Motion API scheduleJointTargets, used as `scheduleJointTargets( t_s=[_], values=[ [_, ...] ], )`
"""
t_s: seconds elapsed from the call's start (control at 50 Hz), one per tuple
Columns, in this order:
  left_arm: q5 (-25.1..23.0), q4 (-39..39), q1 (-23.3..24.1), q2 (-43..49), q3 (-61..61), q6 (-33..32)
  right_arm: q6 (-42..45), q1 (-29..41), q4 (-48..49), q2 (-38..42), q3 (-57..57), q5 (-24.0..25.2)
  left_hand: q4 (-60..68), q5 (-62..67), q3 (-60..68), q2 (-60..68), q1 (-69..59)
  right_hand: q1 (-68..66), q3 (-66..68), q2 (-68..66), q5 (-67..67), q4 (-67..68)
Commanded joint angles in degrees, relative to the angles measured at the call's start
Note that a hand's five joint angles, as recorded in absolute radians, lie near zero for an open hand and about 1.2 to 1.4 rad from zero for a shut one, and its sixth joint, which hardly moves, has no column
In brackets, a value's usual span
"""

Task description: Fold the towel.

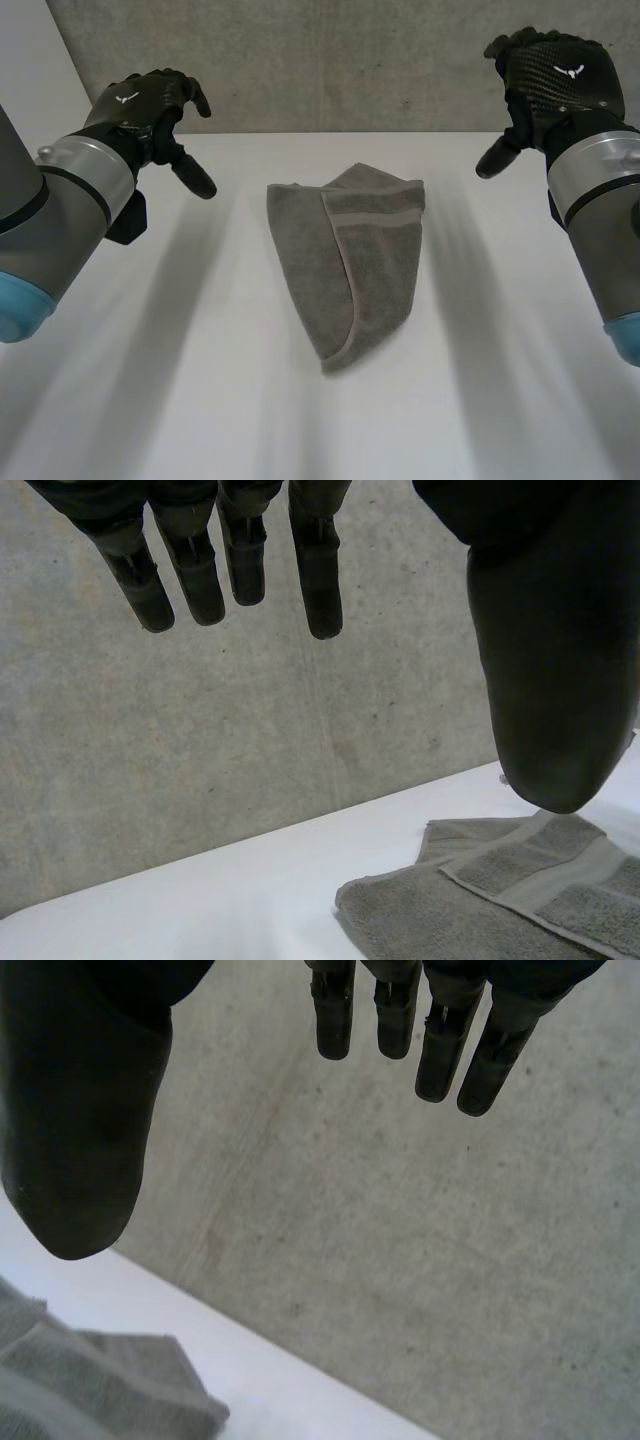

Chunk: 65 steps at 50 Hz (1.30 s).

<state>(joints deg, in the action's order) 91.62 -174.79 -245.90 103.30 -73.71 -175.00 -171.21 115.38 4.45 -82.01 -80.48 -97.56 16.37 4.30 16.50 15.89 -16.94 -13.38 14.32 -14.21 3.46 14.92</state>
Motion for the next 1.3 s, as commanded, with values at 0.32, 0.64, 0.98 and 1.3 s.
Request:
scheduleJointTargets(
  t_s=[0.32, 0.64, 0.98, 1.3],
  values=[
    [0.1, 0.0, 0.8, -3.0, -0.8, -0.1, -0.7, -5.3, -12.9, 1.8, 5.9, 7.6, -4.1, -2.1, -4.3, -3.7, 4.7, 3.4, -4.3, 4.2, -3.5, -4.9],
    [0.1, 0.1, 0.9, -3.1, -1.0, -0.1, -0.5, -5.3, -12.9, 1.9, 5.7, 7.4, -4.1, -2.1, -4.3, -3.7, 4.7, 3.4, -4.3, 4.2, -3.5, -4.9],
    [-2.5, 0.3, 6.9, 0.8, -1.9, -0.7, 15.8, -4.3, -14.1, 7.3, 4.0, 21.1, -1.6, 0.5, -1.7, -1.1, 2.2, 3.4, -4.3, 4.2, -3.5, -4.9],
    [-5.8, 6.7, 15.4, 15.0, -1.0, -0.7, 30.0, -1.7, -11.8, 20.6, 0.2, 25.5, 1.9, 4.0, 1.8, 2.4, -1.3, 3.4, -4.3, 4.2, -3.5, -4.9]
  ],
)
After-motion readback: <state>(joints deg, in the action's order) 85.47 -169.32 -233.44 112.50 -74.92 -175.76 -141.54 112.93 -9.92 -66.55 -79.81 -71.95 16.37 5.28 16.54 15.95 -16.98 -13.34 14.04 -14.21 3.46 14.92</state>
